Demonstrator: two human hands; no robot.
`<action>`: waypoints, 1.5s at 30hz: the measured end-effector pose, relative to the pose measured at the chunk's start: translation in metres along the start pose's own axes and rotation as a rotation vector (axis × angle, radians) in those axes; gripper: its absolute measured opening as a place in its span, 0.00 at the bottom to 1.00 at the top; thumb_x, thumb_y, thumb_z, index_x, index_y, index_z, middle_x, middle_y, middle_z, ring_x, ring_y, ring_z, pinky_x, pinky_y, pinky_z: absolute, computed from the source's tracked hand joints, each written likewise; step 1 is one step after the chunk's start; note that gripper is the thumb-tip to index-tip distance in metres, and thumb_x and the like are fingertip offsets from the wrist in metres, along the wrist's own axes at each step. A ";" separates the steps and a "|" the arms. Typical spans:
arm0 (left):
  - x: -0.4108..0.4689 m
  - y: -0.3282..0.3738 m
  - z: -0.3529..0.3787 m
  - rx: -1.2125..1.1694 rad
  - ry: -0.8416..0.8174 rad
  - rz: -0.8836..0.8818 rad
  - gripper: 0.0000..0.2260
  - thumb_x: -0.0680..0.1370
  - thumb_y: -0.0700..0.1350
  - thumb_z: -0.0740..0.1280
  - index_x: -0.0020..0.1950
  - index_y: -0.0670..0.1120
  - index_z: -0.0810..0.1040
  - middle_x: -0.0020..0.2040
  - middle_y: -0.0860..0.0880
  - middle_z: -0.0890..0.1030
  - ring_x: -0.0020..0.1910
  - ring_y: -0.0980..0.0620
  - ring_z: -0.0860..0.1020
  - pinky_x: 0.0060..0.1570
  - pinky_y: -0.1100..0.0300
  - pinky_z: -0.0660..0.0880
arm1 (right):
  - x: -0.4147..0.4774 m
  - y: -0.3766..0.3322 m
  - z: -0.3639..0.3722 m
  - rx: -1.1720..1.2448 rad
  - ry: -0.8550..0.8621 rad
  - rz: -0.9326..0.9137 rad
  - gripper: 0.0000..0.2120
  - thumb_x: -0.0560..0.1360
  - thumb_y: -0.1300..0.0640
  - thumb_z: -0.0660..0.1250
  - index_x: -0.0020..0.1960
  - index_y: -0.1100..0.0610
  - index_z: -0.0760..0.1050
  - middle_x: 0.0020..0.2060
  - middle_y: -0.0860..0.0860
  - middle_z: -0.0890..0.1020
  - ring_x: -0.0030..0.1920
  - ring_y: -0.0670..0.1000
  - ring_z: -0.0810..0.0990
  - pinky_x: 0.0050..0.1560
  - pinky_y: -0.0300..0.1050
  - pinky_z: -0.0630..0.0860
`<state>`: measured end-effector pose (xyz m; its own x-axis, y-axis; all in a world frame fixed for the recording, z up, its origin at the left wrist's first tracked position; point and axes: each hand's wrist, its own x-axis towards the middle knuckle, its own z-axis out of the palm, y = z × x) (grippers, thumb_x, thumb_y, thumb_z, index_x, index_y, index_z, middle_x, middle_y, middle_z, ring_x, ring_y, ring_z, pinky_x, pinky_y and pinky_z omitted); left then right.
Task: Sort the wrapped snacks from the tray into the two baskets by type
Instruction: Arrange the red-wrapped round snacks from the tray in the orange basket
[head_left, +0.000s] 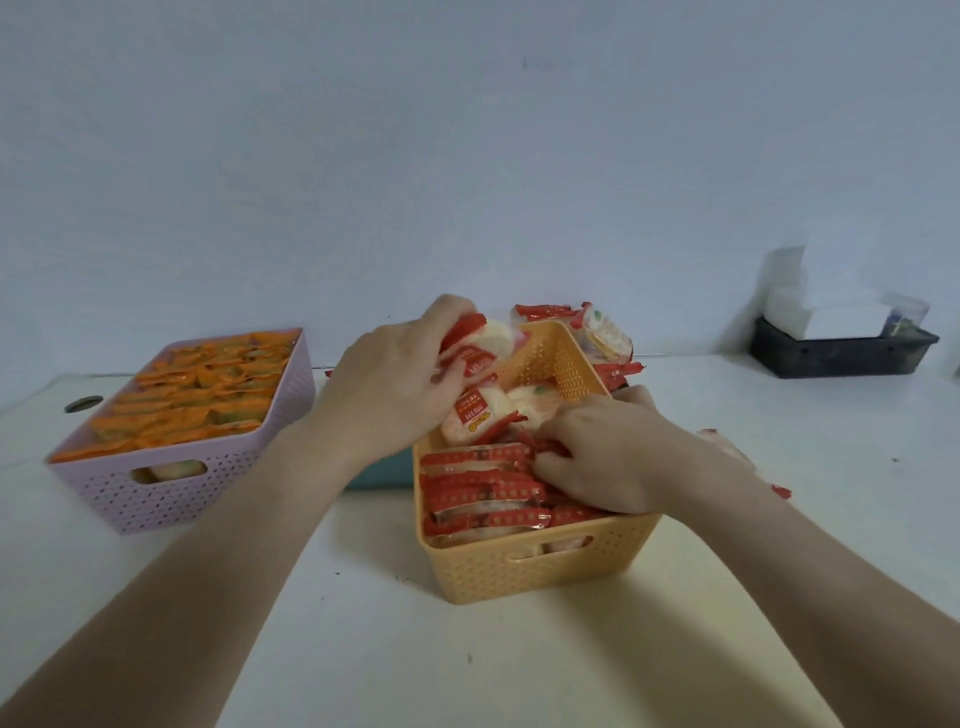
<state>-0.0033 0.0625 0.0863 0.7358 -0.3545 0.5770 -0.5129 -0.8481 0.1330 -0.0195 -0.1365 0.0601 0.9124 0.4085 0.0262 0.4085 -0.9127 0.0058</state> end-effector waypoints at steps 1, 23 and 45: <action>-0.004 0.003 -0.008 0.018 -0.067 0.002 0.15 0.78 0.51 0.62 0.64 0.54 0.69 0.47 0.52 0.82 0.44 0.47 0.79 0.40 0.57 0.69 | -0.001 0.002 0.003 0.045 0.071 -0.002 0.20 0.77 0.40 0.50 0.48 0.49 0.77 0.44 0.44 0.76 0.50 0.49 0.75 0.61 0.58 0.61; 0.009 0.041 0.008 -0.096 -0.206 0.105 0.10 0.79 0.47 0.62 0.54 0.54 0.82 0.52 0.58 0.81 0.53 0.58 0.76 0.53 0.58 0.72 | -0.045 0.106 0.041 0.157 -0.283 0.376 0.44 0.64 0.33 0.68 0.74 0.36 0.51 0.71 0.46 0.63 0.66 0.54 0.69 0.63 0.54 0.71; 0.076 0.003 0.038 -0.324 -0.907 -0.032 0.14 0.76 0.36 0.62 0.53 0.49 0.84 0.47 0.55 0.85 0.48 0.58 0.82 0.54 0.61 0.76 | 0.029 0.036 -0.031 0.028 -0.134 -0.195 0.18 0.77 0.36 0.56 0.52 0.47 0.76 0.47 0.47 0.82 0.50 0.51 0.78 0.56 0.53 0.74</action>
<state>0.0685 0.0180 0.0997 0.7440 -0.6178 -0.2547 -0.4838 -0.7609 0.4323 0.0209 -0.1573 0.0924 0.8109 0.5756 -0.1060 0.5760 -0.8169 -0.0297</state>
